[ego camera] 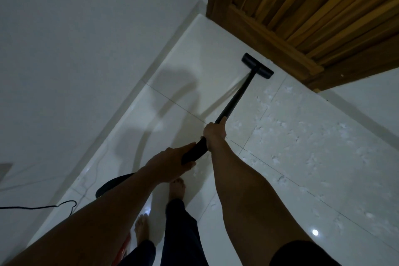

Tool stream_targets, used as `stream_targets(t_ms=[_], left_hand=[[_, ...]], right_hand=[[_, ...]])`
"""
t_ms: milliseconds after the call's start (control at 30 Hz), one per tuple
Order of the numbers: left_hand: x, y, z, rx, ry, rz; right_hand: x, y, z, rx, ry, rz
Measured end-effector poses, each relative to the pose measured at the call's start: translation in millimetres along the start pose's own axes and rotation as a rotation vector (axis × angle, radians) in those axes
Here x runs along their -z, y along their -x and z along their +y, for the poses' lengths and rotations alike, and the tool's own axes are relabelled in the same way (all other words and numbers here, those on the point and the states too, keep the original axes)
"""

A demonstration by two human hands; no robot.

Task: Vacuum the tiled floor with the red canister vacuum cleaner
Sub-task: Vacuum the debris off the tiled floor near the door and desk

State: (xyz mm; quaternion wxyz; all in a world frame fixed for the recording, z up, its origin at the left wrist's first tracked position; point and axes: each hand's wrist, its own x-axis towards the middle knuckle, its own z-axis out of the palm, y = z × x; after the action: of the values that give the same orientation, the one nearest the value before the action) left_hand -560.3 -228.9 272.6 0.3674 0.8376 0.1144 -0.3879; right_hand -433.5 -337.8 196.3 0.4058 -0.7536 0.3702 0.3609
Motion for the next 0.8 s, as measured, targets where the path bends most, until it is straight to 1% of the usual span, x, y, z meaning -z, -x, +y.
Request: stream_targets(t_ms=[33,100,167,267,367,467,533,567,700,800], left_hand=[[0.5,-3.3,2.5,0.003,-0.019,0.003],[3.7,-8.9,9.0,0.006,-0.070,0.006],[8.1,-14.3,15.7,-0.003,-0.115,0.001],[9.9,-26.6,26.3,-0.018,-0.165,0.010],[2.4,-37.7,32.9,-0.022,-0.151,0.027],[-2.3,-39.2,30.1,-0.019,-0.145,0.023],[-5.4,-38.0,27.5,-0.006,-0.147,0.034],[-6.1,-37.8,27.3,-0.002,-0.145,0.041],[-0.5,-31.1,27.0,-0.006,-0.114,0.086],[5.1,-19.1,19.5,-0.021,-0.125,0.104]], right_hand=[[2.0,-3.9,-1.1,0.026,-0.019,-0.020],[6.0,-8.7,-8.1,0.003,-0.047,0.001],[9.1,-20.9,-12.5,-0.011,-0.036,0.027],[18.2,-32.4,-22.3,0.003,-0.015,0.015],[30.4,-41.8,-24.9,-0.020,-0.068,0.021],[27.9,-46.4,-21.4,-0.041,-0.046,0.020],[23.7,-48.3,-19.1,-0.051,-0.072,0.030],[22.3,-47.6,-20.7,-0.048,-0.074,0.029],[23.3,-38.9,-29.4,0.037,0.012,0.112],[17.0,-27.8,-23.0,0.080,0.029,0.088]])
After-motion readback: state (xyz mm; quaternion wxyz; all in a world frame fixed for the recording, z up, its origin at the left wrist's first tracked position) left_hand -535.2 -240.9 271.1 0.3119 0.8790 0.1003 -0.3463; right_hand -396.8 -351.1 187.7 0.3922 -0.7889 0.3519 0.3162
